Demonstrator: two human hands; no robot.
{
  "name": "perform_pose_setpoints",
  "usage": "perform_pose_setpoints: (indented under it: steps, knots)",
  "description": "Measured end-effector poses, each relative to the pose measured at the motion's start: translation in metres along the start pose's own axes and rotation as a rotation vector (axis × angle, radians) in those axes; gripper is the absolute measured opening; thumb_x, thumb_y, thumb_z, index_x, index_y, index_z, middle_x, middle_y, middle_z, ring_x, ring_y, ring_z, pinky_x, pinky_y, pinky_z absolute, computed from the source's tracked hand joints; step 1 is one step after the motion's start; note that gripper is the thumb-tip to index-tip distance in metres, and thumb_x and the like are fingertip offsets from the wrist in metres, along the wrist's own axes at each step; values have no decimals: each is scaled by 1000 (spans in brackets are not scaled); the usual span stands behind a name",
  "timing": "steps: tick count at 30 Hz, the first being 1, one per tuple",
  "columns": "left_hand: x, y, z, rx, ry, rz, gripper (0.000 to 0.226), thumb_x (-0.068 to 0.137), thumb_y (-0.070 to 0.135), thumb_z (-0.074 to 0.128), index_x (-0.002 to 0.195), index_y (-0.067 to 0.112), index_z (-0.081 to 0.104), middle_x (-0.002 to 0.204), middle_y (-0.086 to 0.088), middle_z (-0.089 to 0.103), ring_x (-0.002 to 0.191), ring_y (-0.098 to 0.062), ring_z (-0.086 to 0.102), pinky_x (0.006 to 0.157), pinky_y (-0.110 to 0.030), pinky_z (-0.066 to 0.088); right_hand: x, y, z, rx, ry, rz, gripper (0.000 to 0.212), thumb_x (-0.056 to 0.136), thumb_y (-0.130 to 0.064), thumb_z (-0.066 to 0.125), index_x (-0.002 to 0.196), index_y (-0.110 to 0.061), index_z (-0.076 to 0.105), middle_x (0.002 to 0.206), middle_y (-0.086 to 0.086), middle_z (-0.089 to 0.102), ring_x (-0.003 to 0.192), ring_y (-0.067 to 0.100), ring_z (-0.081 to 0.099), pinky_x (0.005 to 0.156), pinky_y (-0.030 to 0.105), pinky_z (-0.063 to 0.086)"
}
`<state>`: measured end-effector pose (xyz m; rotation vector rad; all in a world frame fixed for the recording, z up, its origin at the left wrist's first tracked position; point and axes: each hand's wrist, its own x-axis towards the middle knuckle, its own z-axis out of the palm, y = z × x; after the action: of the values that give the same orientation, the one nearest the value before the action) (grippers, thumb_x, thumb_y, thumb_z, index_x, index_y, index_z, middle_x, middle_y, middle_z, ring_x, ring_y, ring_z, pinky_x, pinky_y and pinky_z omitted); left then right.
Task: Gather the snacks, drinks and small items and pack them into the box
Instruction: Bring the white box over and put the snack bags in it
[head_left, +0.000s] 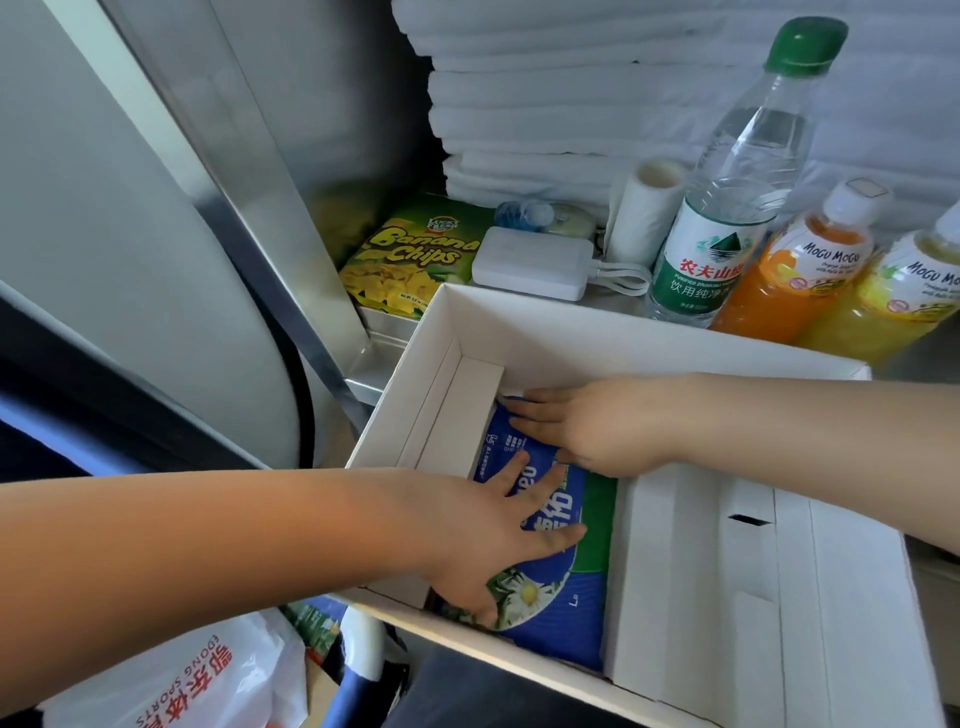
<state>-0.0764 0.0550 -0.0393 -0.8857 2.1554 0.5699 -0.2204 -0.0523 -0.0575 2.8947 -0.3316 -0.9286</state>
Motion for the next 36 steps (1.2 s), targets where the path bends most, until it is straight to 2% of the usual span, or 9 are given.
perform_pose_setpoints:
  steps: [4,9,13,17,26,29,32,35,36]
  knots:
    - [-1,-2,-8,45,-26,33,90,93,32,54,143,39,-20,145,-8,-41,137,-36,-24,103,-50,34,2,-4,-5,-33,56,37,63,102,-27,33,149,-5,-2,158,11,-7,146,23,-1,117,38,14]
    - [-3,-4,-1,96,-21,60,90,92,19,53,144,40,-18,143,-7,-43,136,-37,-26,96,-47,41,5,-17,-6,-83,47,131,66,96,-27,43,150,-9,9,158,8,5,135,27,28,104,40,37]
    - [-3,-7,-1,99,2,56,90,92,17,53,144,40,-16,145,-6,-41,137,-36,-25,96,-45,41,4,-12,-9,-80,76,142,64,96,-26,41,150,-9,13,158,6,10,131,26,32,105,38,35]
    - [-1,-12,-6,102,-8,66,88,92,28,56,145,41,-13,146,-4,-39,138,-35,-25,105,-47,32,-2,-4,-5,-118,100,81,61,98,-22,35,149,-5,7,158,13,0,141,25,21,113,39,24]
    - [-1,-8,-13,46,-53,81,88,92,21,52,143,43,-15,145,-5,-41,135,-33,-30,105,-48,32,6,-14,-2,-132,130,190,68,98,-35,38,150,-6,5,159,11,2,143,24,11,115,35,15]
    - [-1,-8,-12,48,-38,80,87,92,22,53,144,43,-15,146,-5,-40,135,-33,-30,102,-46,36,10,-16,-7,-45,163,260,60,99,-29,38,149,-6,14,157,12,13,142,23,16,112,33,19]
    - [1,-11,-8,111,29,82,81,95,23,50,145,42,-11,149,-4,-34,139,-35,-21,104,-47,36,2,-17,-13,-93,116,220,64,99,-28,39,150,-6,8,159,11,3,143,24,14,113,35,22]
    - [3,-21,-7,240,146,80,73,97,31,46,148,33,-7,155,-4,-19,143,-33,-4,110,-47,25,-21,-16,-10,-10,38,200,67,96,-21,47,150,-9,9,159,10,0,135,27,30,103,41,39]
    - [3,-25,-8,290,168,82,72,97,35,45,149,30,-5,157,-5,-14,143,-32,1,112,-46,20,-32,-17,-8,48,0,192,64,97,-21,46,149,-8,12,158,11,3,134,27,32,103,41,40]
